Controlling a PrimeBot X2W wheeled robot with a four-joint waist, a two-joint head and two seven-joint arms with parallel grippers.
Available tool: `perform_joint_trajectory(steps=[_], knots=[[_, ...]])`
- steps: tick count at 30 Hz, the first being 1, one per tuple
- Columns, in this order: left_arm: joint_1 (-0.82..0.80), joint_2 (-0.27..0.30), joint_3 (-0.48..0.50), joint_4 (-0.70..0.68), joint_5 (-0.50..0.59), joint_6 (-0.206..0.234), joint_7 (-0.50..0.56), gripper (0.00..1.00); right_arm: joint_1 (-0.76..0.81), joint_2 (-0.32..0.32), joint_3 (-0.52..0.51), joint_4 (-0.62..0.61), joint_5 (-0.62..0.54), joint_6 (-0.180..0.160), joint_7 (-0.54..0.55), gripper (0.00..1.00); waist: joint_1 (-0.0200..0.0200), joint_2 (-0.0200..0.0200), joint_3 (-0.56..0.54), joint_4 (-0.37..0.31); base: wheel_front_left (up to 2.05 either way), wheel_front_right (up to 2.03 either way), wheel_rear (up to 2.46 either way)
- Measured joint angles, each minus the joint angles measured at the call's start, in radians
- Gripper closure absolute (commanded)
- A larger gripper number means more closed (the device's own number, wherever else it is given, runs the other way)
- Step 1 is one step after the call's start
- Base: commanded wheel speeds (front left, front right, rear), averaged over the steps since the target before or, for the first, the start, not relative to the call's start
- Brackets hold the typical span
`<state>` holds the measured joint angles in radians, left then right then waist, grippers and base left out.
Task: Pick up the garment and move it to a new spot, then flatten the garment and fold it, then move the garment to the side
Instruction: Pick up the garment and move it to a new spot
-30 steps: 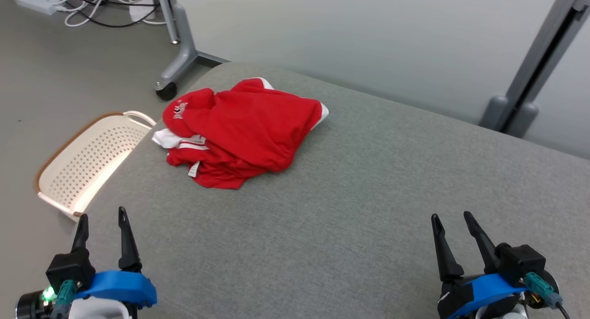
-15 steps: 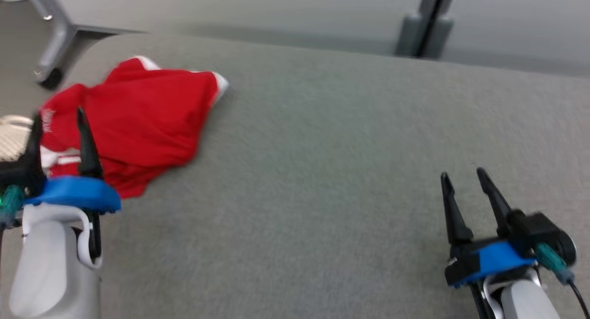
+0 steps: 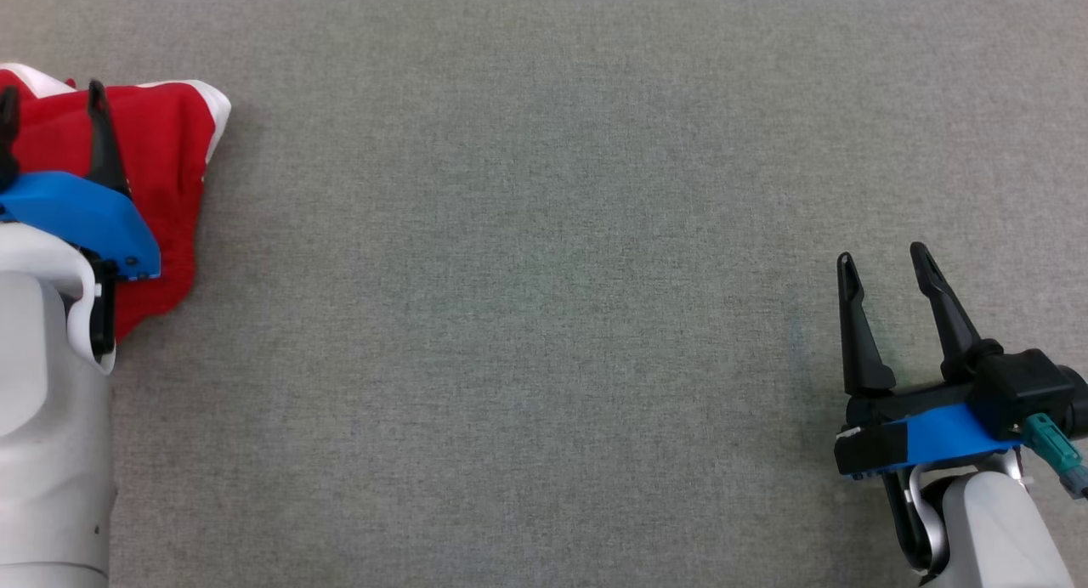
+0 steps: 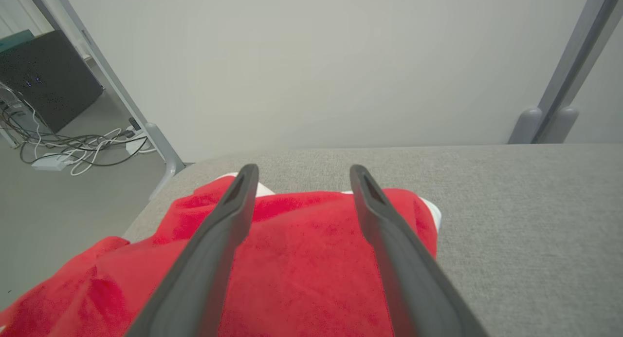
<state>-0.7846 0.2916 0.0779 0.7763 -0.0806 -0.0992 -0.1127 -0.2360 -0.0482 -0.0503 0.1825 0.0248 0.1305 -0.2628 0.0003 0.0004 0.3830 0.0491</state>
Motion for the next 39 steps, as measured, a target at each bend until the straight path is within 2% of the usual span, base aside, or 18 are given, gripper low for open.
perform_joint_trajectory(steps=[7, 12, 13, 15, 16, 23, 27, 33, 39], knots=[[-0.036, 0.035, -0.032, 0.159, 0.0, -0.016, 0.147, 0.0, -0.006, 0.0, -0.007, -0.013, -0.006, 0.0, 0.0, 0.0, -0.0003, 0.0, 0.016, -0.006, 0.0, 0.0, 0.0], [-0.037, 0.02, -0.055, 0.231, -0.019, -0.021, 0.235, 0.0, -0.007, 0.001, 0.0, -0.016, -0.007, 0.0, 0.0, 0.0, -0.0004, -0.0002, 0.005, 0.007, 0.0, 0.0, 0.0], [-0.039, 0.018, -0.057, 0.242, -0.026, -0.022, 0.245, 0.23, -0.007, 0.0, 0.0, -0.016, -0.007, 0.0, 0.0, 0.0, -0.0004, -0.0003, 0.002, 0.009, 0.0, 0.0, 0.0], [-0.039, 0.014, -0.059, 0.256, -0.037, -0.024, 0.248, 0.91, -0.007, 0.0, 0.005, -0.014, -0.007, 0.0, 0.0, 0.0, -0.0004, -0.0003, -0.002, 0.011, 0.0, 0.0, 0.0], [-0.039, 0.012, -0.062, 0.26, -0.04, -0.025, 0.242, 1.0, -0.007, 0.0, 0.008, -0.012, -0.007, 0.0, 0.0, 0.0, -0.0003, -0.0002, -0.004, 0.012, 0.0, 0.0, 0.0], [-0.038, 0.011, -0.092, 0.263, -0.049, -0.025, 0.159, 1.0, -0.005, 0.0, 0.012, 0.0, -0.005, 0.0, 0.0, 0.0, -0.0004, -0.0003, -0.043, 0.017, 0.0, 0.0, 0.0], [-0.059, 0.011, -0.113, 0.213, -0.047, -0.027, 0.078, 1.0, 0.003, 0.0, 0.015, 0.008, 0.006, 0.0, 0.0, 0.0, -0.0004, -0.0002, -0.078, 0.022, 0.0, 0.0, 0.0], [-0.103, 0.014, -0.137, 0.084, -0.054, -0.03, -0.019, 1.0, 0.018, 0.0, 0.033, 0.021, 0.034, 0.0, 0.0, 0.0, -0.0004, -0.0005, -0.13, 0.012, 0.0, 0.0, 0.0], [-0.147, 0.002, -0.21, -0.135, -0.059, -0.03, -0.044, 1.0, 0.022, 0.0, 0.036, 0.021, 0.072, 0.0, 0.0, 0.0, -0.0005, -0.0005, -0.157, -0.038, 0.0, 0.0, 0.0]])
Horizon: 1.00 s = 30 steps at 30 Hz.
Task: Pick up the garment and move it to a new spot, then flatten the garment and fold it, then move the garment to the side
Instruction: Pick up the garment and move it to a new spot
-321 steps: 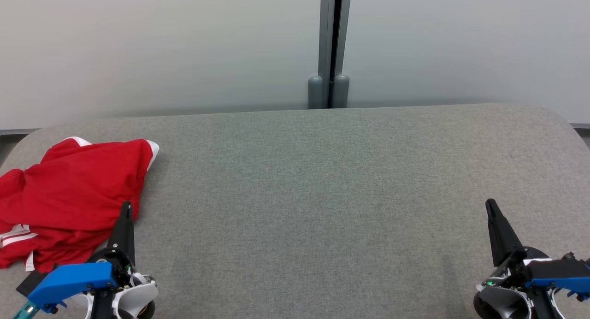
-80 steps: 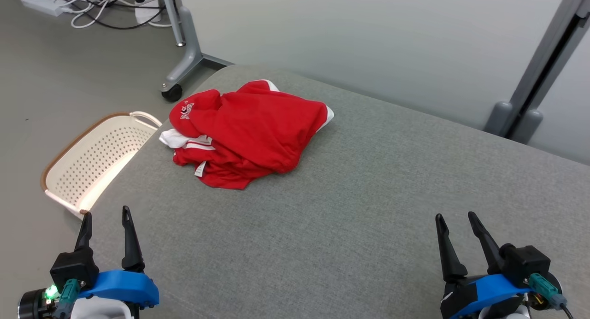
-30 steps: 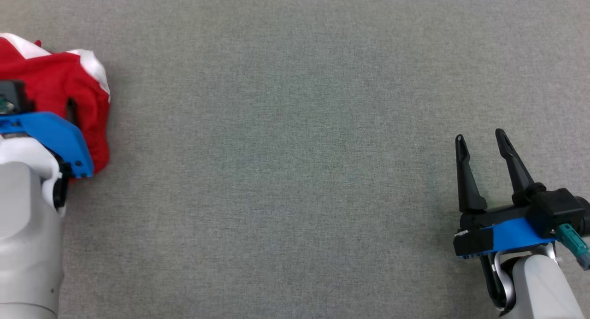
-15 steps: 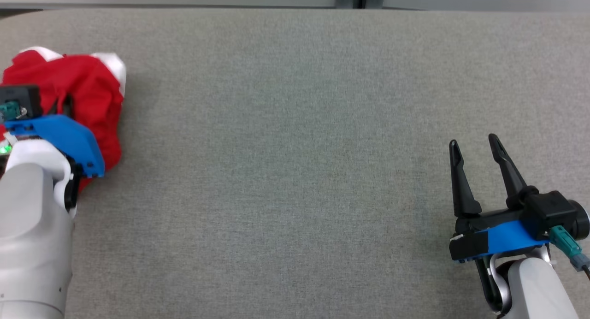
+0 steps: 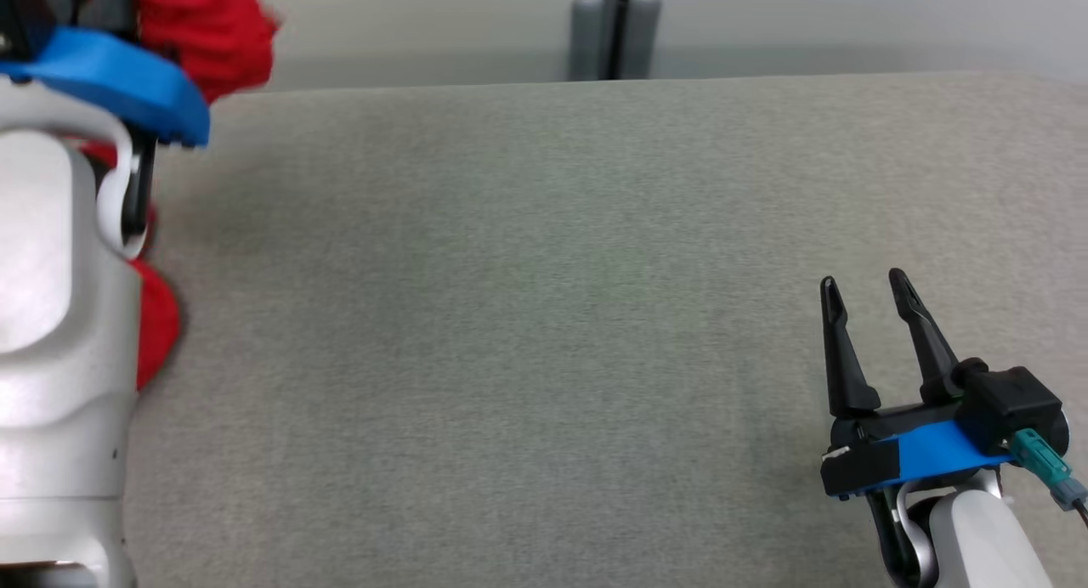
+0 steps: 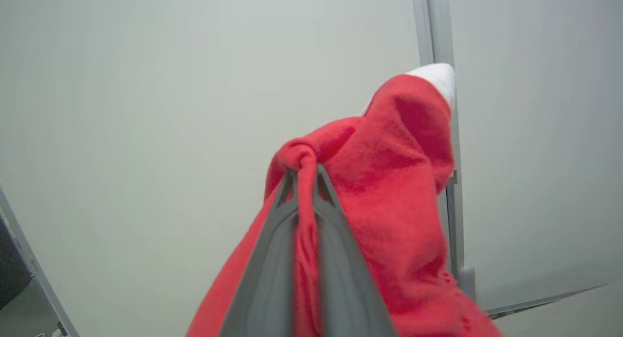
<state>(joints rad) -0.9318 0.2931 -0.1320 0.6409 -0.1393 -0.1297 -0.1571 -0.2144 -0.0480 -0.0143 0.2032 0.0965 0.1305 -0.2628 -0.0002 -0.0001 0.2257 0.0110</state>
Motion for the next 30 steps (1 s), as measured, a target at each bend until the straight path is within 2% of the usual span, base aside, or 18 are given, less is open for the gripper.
perform_joint_trajectory(steps=[8, 13, 20, 30], knots=[[-0.033, -0.048, -0.09, -0.26, -0.045, 0.0, 0.068, 1.0, 0.004, 0.001, 0.011, 0.002, 0.046, 0.0, 0.0, 0.0, 0.0002, 0.0, 0.009, -0.129, 0.0, 0.0, 0.0], [-0.024, -0.073, -0.128, -0.315, -0.092, 0.0, 0.076, 1.0, 0.004, 0.0, 0.017, 0.004, 0.065, 0.0, -0.001, 0.0, 0.0002, 0.0001, 0.017, -0.217, 0.0, 0.0, 0.0], [0.086, -0.113, -0.178, -0.25, -0.12, 0.001, 0.051, 1.0, 0.003, 0.0, 0.024, 0.004, 0.082, 0.0, -0.001, 0.0, 0.0002, 0.0, 0.019, -0.291, 0.0, 0.0, 0.0], [0.319, -0.193, -0.28, -0.034, -0.144, 0.005, -0.03, 1.0, 0.013, 0.0, 0.024, 0.007, 0.091, 0.0, -0.001, 0.0, 0.0002, 0.0001, 0.016, -0.315, 0.0, 0.0, 0.0]])
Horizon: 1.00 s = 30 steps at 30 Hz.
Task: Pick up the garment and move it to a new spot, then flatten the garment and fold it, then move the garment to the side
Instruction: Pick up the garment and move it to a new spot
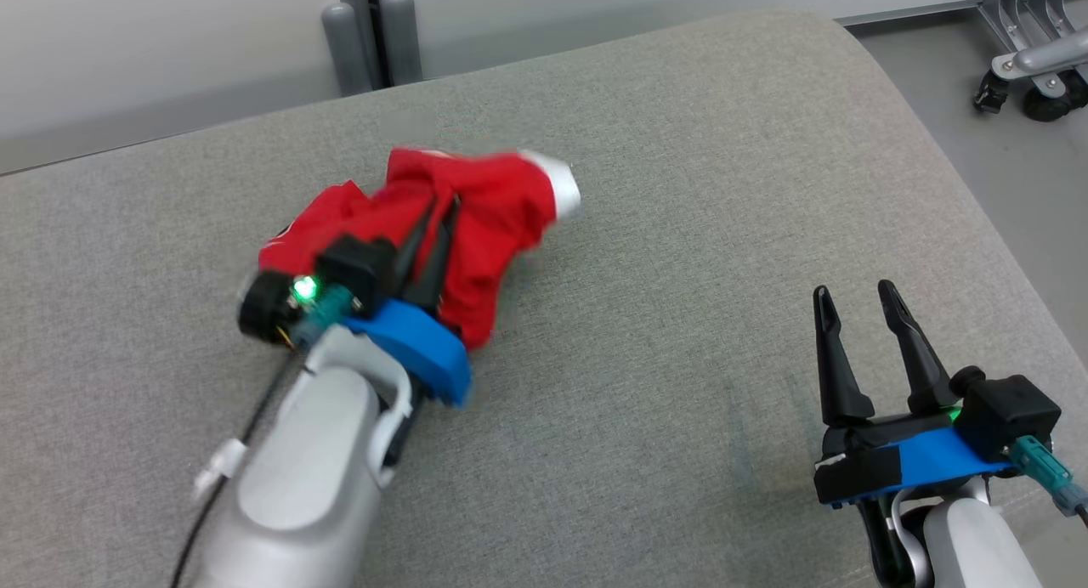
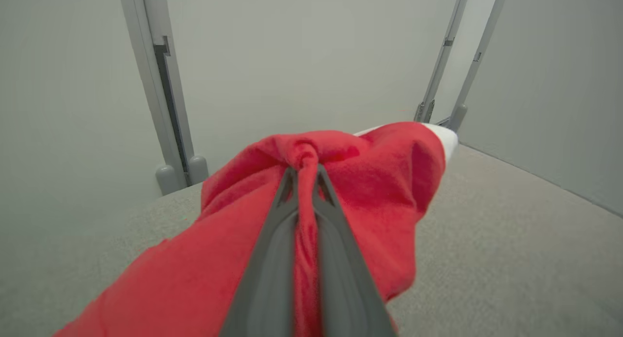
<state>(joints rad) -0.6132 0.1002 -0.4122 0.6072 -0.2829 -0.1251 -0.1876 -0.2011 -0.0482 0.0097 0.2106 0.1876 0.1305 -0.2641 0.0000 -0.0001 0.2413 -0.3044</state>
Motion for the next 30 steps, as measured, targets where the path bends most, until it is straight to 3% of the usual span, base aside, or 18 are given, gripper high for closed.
perform_joint_trajectory(steps=[2, 3, 4, 5, 13, 21, 30], knots=[[0.023, -0.013, -0.029, 0.039, 0.0, 0.0, -0.013, 1.0, 0.0, 0.0, 0.0, 0.003, 0.0, 0.0, 0.0, 0.0, 0.0, 0.0, 0.0, 0.001, 0.0, 0.0, 0.0], [0.031, -0.019, -0.048, 0.055, 0.0, 0.0, -0.018, 0.73, 0.0, 0.0, 0.001, 0.004, 0.0, 0.0, 0.0, 0.0, 0.0, 0.0, 0.0, 0.002, 0.0, 0.0, 0.0], [0.039, -0.026, -0.058, 0.068, -0.001, 0.0, -0.025, 0.07, 0.0, 0.0, 0.003, 0.006, 0.0, 0.0, 0.0, 0.0, 0.0, 0.0001, 0.0, 0.003, 0.0, 0.0, 0.0], [0.042, -0.032, -0.067, 0.081, -0.002, 0.0, -0.03, 0.0, 0.0, 0.0, 0.007, 0.007, 0.0, 0.0, 0.0, 0.0, 0.0, 0.0001, 0.0, 0.005, 0.0, 0.0, 0.0], [0.019, -0.043, -0.071, 0.025, 0.004, 0.021, -0.072, 0.0, 0.006, 0.0, 0.002, 0.021, -0.007, 0.0, 0.0, 0.0, -0.0001, 0.0001, -0.036, 0.05, 0.0, 0.0, 0.0], [0.134, 0.02, 0.071, -0.203, 0.036, 0.065, -0.075, 0.0, 0.029, 0.0, -0.004, 0.028, -0.023, 0.0, 0.0, 0.0, -0.0001, 0.0001, -0.09, 0.128, 0.0, 0.0, 0.0], [0.313, 0.072, 0.25, -0.319, 0.056, 0.09, -0.075, 0.0, 0.052, 0.0, -0.019, 0.033, -0.04, 0.0, 0.0, 0.0, -0.0001, 0.0001, -0.127, 0.215, 0.0, 0.0, 0.0]])
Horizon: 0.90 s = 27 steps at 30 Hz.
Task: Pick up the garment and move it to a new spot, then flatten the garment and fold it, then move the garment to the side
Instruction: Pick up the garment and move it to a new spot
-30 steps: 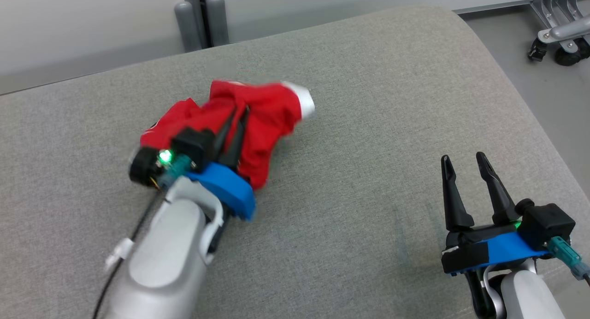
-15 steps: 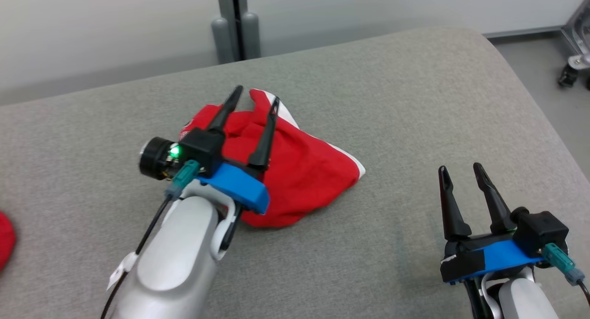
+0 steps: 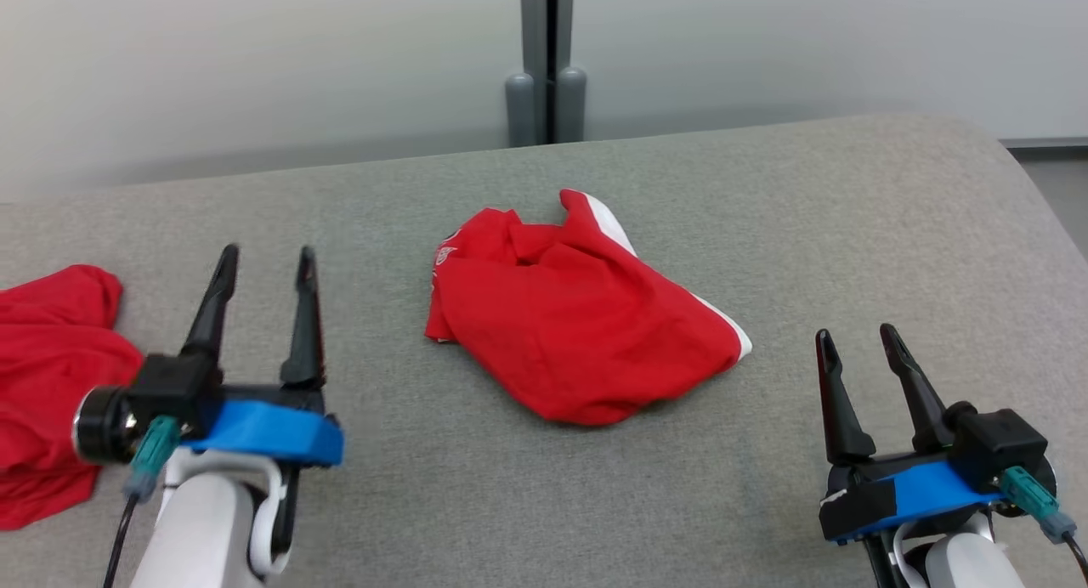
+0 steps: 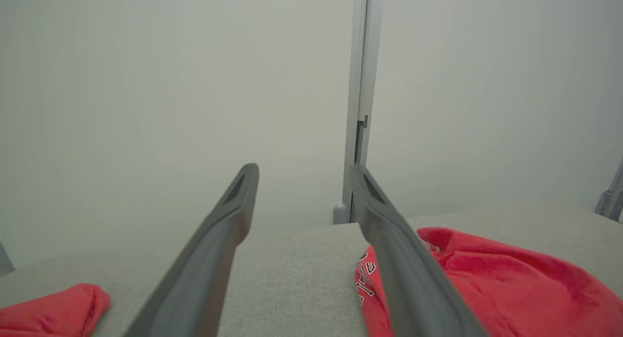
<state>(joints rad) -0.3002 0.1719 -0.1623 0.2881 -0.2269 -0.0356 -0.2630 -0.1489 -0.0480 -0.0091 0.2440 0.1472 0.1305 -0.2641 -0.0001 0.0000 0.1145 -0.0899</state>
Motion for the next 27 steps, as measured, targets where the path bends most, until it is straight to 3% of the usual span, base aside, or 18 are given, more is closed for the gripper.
perform_joint_trajectory(steps=[9, 27], knots=[[0.159, -0.014, 0.108, -0.024, 0.038, -0.002, 0.0, 0.0, 0.022, 0.0, -0.01, 0.023, -0.023, 0.0, 0.0, 0.0, -0.0001, 0.0, -0.031, 0.06, 0.0, 0.0, 0.0], [0.237, -0.058, 0.156, 0.05, 0.108, -0.045, 0.0, 0.0, 0.064, 0.0, -0.017, 0.101, -0.039, 0.0, 0.0, 0.0, 0.0001, -0.0001, -0.058, 0.109, 0.0, 0.0, 0.0]])
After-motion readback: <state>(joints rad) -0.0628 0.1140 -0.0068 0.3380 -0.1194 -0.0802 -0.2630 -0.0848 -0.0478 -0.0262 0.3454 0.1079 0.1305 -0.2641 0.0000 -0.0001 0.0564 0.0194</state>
